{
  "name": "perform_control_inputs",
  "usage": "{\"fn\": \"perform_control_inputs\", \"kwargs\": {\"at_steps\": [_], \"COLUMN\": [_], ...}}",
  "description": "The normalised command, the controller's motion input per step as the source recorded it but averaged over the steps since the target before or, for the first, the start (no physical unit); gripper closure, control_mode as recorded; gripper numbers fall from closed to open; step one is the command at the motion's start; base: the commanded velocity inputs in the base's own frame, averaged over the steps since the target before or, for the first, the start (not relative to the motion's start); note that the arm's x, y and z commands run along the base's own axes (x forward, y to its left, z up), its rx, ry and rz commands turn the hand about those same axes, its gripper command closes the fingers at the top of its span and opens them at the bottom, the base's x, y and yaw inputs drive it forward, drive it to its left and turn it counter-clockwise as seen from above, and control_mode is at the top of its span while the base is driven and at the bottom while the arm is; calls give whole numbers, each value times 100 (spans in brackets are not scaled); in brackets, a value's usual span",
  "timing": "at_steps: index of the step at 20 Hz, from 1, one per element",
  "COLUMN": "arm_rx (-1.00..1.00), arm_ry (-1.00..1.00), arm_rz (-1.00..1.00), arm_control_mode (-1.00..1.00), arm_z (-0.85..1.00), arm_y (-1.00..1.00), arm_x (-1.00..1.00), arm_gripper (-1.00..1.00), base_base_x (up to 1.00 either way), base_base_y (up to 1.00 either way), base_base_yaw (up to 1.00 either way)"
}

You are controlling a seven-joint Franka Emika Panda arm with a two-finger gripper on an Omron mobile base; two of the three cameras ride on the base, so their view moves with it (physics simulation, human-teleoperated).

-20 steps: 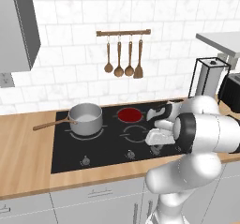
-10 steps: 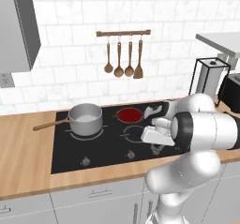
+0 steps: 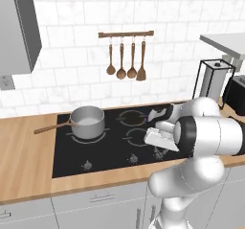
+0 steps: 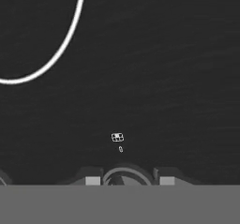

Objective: Turn off the rear center burner of the stove.

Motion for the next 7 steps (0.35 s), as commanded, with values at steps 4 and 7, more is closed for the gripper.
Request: {"fn": "perform_control_inputs", "kwargs": {"at_steps": [4,7], "arm_rx": [-3,-9], "arm_ry": [0,0], "arm_rz": [-43,-14], "arm_control_mode": [-100,-100], "arm_z": [-48,-15], "arm_y": [31,29], "arm_x": [-1,0], "arm_gripper": [100,100], "base_base_x": [0,0], "base_base_y": [0,0], "base_base_yaw": [0,0]}}
